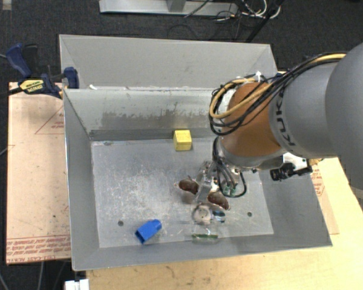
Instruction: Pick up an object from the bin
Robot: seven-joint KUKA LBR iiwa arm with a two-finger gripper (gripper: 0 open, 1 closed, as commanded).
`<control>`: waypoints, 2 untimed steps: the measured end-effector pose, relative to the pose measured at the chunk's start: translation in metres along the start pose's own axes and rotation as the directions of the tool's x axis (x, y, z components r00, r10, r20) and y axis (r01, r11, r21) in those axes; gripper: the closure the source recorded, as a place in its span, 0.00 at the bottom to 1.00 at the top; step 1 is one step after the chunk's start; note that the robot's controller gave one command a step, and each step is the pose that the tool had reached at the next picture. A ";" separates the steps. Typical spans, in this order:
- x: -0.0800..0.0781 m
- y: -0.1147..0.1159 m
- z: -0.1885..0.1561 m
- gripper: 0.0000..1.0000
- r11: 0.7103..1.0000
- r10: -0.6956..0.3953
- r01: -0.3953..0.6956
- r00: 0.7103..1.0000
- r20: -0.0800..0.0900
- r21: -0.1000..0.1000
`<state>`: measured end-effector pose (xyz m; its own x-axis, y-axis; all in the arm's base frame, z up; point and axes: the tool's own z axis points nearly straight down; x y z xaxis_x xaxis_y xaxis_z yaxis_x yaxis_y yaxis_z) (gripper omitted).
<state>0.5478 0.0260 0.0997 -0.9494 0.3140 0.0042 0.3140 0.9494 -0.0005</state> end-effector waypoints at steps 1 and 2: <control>-0.001 0.000 -0.017 1.00 1.000 0.000 0.000 1.000 0.004 -0.002; -0.002 0.001 -0.028 1.00 1.000 -0.001 0.001 1.000 0.007 -0.003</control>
Offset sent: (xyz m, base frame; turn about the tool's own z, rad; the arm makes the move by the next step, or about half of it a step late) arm -0.0001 0.0000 0.0248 0.0000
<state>0.5495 0.0261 0.1279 -0.9496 0.3134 -0.0031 0.3134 0.9496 0.0023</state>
